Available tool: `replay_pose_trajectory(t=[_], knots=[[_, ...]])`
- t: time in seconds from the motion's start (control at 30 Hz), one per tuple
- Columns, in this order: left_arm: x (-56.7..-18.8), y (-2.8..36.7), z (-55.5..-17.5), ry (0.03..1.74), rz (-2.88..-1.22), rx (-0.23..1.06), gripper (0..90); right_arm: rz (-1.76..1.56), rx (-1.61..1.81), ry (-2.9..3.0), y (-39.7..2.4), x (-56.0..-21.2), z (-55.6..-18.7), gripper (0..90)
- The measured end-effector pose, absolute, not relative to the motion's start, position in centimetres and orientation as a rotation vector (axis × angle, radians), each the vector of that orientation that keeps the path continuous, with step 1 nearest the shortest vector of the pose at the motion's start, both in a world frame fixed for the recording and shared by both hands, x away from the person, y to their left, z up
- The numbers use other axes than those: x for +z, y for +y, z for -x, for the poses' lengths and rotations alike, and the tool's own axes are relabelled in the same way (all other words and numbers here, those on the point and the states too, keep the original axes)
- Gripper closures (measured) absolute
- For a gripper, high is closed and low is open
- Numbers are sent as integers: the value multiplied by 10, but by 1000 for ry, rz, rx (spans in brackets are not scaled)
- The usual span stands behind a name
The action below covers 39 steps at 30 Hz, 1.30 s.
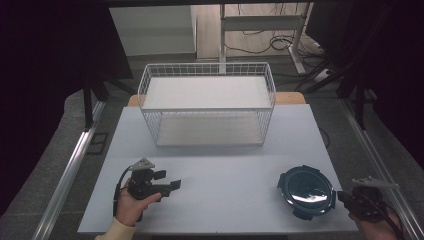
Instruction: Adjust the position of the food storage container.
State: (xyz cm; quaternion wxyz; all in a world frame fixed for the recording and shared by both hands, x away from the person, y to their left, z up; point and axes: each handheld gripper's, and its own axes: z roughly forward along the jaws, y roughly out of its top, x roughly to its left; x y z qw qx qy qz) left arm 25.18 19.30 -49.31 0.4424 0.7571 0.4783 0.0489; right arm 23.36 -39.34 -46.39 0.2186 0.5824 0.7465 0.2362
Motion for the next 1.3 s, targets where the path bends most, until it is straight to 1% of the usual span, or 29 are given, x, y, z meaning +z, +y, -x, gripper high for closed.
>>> replay_pose_trajectory(t=[0.17, 0.53, 0.63, 0.93, 1.3], knots=[[-494, 191, -252, 1177, -1894, 128, 241, -1650, 622, 2125, -392, -472, -235, 895], [-494, 191, -252, 1176, -1895, 141, 247, -1686, 541, 2141, -382, -473, -237, 900], [-494, 191, -252, 1180, -1894, 144, 250, -1678, 519, 2158, -374, -473, -238, 900], [-495, 192, -253, 1186, -1892, 142, 254, -1605, 603, 2256, -345, -475, -242, 900], [-497, 192, -254, 1190, -1894, 134, 256, -1557, 634, 2264, -325, -475, -255, 900]])
